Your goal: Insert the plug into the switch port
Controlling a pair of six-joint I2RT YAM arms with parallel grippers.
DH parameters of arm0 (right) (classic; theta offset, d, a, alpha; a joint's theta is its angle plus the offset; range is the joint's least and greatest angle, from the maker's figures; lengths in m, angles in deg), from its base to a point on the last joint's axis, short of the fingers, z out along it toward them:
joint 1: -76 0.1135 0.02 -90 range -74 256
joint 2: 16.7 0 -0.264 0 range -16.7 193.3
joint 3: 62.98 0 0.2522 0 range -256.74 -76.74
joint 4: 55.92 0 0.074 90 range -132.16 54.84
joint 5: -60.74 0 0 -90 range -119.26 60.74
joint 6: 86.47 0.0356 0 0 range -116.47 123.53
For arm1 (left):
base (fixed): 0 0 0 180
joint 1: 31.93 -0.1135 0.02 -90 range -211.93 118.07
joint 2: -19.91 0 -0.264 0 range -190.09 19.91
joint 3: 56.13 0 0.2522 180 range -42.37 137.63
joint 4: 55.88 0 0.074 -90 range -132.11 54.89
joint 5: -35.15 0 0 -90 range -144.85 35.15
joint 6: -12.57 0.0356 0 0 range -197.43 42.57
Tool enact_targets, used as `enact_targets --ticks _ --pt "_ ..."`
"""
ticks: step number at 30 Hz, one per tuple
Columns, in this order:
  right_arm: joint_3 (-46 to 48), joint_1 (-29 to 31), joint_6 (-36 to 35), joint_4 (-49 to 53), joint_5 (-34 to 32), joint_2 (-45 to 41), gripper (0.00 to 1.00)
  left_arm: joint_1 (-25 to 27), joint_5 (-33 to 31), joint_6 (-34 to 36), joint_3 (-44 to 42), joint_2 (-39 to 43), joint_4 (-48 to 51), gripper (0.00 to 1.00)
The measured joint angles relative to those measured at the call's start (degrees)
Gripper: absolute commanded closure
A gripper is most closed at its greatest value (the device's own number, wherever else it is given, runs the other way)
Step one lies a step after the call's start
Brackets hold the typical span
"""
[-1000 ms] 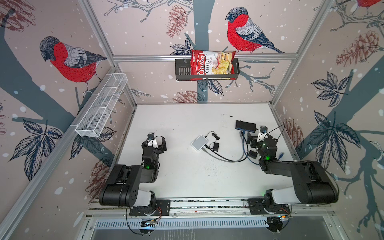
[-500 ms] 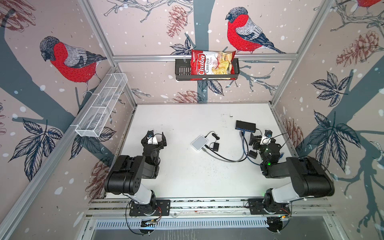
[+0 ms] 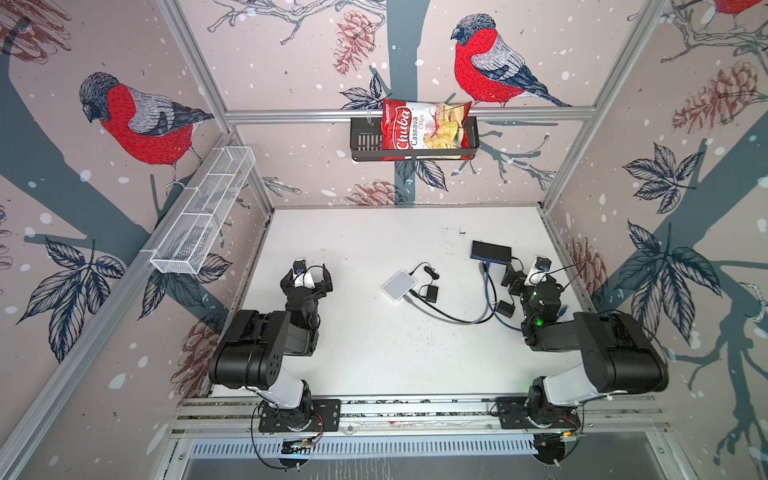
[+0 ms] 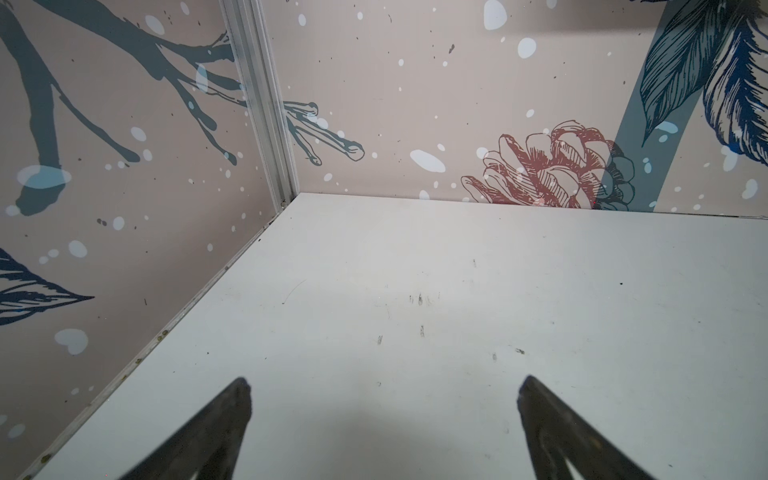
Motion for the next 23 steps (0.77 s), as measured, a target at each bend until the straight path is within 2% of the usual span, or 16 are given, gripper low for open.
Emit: enact_targets --ticks 23 --pt "-0.09 -0.02 -0.02 0.00 0.28 0.00 0.01 0.00 -0.83 0.02 0.00 0.00 0.02 0.01"
